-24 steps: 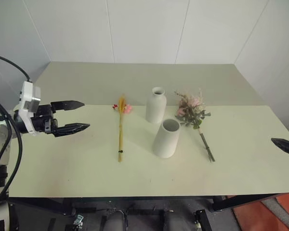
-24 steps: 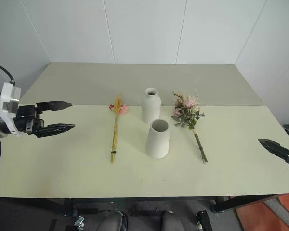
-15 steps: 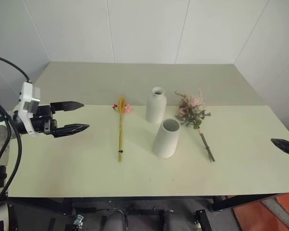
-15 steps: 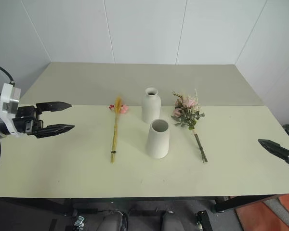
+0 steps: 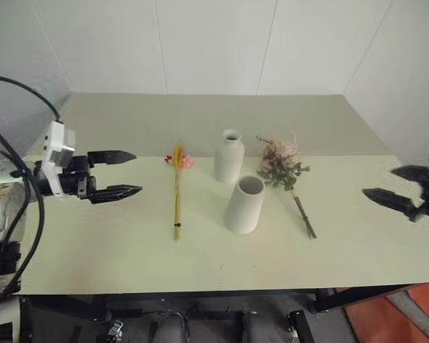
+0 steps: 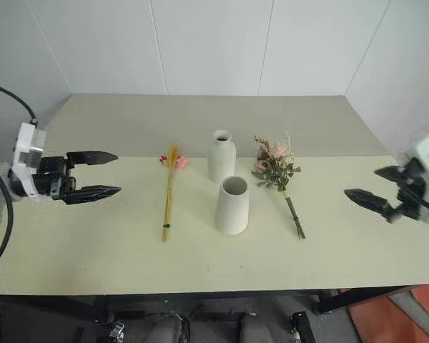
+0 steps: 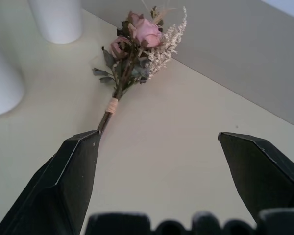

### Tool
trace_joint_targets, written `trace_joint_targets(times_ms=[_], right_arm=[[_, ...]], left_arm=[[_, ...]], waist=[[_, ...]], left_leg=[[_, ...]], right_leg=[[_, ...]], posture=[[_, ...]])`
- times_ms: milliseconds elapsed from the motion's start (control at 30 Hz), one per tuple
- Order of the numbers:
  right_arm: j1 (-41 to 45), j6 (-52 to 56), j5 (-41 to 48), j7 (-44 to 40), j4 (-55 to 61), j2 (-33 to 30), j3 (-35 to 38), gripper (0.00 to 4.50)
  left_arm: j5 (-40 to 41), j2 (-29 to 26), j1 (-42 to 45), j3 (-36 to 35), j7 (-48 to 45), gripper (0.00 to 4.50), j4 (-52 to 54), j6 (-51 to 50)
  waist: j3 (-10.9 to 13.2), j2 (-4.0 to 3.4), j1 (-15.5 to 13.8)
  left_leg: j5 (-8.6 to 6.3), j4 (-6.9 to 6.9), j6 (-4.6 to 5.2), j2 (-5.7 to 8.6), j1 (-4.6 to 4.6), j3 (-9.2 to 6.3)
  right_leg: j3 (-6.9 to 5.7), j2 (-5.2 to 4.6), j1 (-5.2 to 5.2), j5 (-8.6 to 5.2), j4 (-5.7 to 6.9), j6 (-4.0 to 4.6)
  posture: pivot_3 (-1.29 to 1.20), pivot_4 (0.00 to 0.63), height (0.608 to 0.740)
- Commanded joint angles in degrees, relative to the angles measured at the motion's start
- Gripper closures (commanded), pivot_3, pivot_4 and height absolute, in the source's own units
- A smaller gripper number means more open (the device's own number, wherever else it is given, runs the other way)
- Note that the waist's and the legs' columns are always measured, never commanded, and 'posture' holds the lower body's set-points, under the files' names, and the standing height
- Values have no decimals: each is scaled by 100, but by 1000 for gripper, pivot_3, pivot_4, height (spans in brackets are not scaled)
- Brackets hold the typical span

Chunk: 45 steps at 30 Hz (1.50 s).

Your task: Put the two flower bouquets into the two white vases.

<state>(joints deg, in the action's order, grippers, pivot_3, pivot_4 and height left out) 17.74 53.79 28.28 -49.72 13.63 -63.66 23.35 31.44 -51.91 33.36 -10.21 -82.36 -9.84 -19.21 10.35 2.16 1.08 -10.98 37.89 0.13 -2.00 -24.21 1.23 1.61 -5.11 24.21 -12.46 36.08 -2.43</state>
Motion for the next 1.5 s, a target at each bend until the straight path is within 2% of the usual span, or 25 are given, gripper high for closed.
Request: trace_joint_targets(times_ms=[33,100,300,667,800,1067,1133,1333,1433,1500], right_arm=[[1045,382,-275,193,-718,227,-1256,0],[1703,546,-484,292,-1311,484,-1846,0],[2906,761,-948,371,-2745,1224,-2848,0],[3838,512,-1665,20,-4252,1936,-3756,0],[4056,334,-1926,-229,-4636,2148,-4061,876],[4473,-181,-2482,-493,-5689,2485,-4366,3767],[4520,-278,-2571,-425,-5832,2534,-4298,4265],[4718,-680,-2685,-133,-6061,2572,-3946,4273],[4840,-1730,-2527,1058,-5955,2794,-3111,4273],[5122,-2822,-2185,2194,-6015,3180,-2218,4273]], left_arm=[[-134,46,315,133,-82,30,-114,200],[-152,73,426,203,-124,30,-124,180],[-224,88,490,283,-172,30,-62,134],[-81,67,311,185,-46,30,302,-149],[-72,75,243,189,-6,0,384,-194],[-67,102,197,186,60,0,479,-249],[-60,88,157,164,69,0,504,-250],[-37,70,96,132,92,0,547,-267],[-55,73,130,143,93,0,500,-252],[-69,82,153,164,80,0,469,-242]], waist=[[0,0,-9],[0,1,-6],[1,-1,-16],[1,-1,-7],[1,-1,8],[2,-2,24],[1,-2,20],[2,-2,30],[3,-3,39],[4,-5,103]], left_leg=[[0,-1,0,-2,-4,0],[-1,-2,1,-1,-9,1],[-2,-4,4,2,-28,4],[-2,-3,4,1,-27,4],[-2,-3,4,0,-27,4],[-2,-3,4,1,-24,4],[-2,-3,4,1,-24,4],[-2,-3,4,1,-22,4],[-2,-4,4,1,-23,4],[-2,-5,4,1,-20,4]], right_leg=[[0,3,4,10,-1,-16],[0,3,7,22,-4,-4],[4,3,25,34,-4,13],[3,4,27,36,2,13],[3,6,27,36,4,13],[4,5,27,36,4,13],[4,5,26,36,5,12],[4,6,26,36,6,13],[4,5,26,36,6,13],[6,6,27,37,8,12]], posture=[[0,150,740],[0,150,740],[0,150,740],[0,150,740],[0,150,740],[0,150,740],[0,150,740],[0,150,740],[0,150,740],[0,150,740]])
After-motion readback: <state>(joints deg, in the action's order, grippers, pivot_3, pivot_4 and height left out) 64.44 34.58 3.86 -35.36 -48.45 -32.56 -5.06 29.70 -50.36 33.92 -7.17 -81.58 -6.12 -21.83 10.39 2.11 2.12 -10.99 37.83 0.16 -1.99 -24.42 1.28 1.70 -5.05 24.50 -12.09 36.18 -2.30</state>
